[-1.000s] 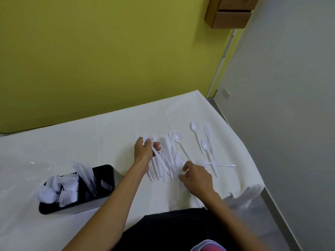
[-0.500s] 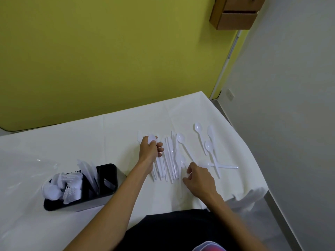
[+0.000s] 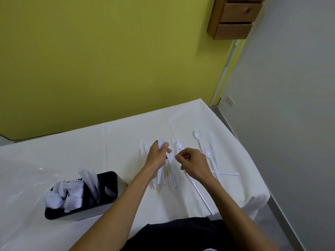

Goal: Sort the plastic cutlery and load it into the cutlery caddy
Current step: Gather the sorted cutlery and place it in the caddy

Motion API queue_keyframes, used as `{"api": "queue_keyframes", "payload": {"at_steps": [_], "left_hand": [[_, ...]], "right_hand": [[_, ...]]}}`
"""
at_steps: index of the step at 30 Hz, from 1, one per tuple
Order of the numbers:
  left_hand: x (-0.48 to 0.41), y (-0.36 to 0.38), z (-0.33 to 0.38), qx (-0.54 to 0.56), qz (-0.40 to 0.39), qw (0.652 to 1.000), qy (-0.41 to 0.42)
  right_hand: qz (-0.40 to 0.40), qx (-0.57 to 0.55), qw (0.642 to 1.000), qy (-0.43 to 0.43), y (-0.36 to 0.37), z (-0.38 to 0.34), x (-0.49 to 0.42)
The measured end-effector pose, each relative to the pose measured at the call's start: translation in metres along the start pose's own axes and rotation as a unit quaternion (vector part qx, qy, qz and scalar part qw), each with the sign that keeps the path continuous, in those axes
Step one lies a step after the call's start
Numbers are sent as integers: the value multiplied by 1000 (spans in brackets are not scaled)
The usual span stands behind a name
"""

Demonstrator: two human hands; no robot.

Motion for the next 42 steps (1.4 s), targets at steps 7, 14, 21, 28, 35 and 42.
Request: {"api": "queue_keyframes", "payload": {"at_steps": [7,14,21,28,35,42], "left_hand": [[-3,-5,-14,82,-11,995,-57],[-3,14,2,195,-56,977,-60],[-10,33,21,53,-63,996,-23],[-7,32,16,107,-50,993,-2],[-4,28,4,129,-48,989,-61],[-3,35,8,75,-74,993,-61]], "right_hand": [[25,193,977,87,-9,45,-24],[70,34,996,30,-14,2,-15],[-18,-176,981,81,-17,-13,24],[116,130,975,139,-79,42,31],[76,219,954,189,-78,64,37],[31,-64,991,113,-44,23,30]]}}
Point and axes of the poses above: each hand's wrist, its own x-axis away from the middle knuckle, its own y-axis out of the palm, z = x × y, the point moved 6 cm from there along -x, towards the middle knuckle, and after that the axes turned 12 degrees about -x, right-handed, at the moved point
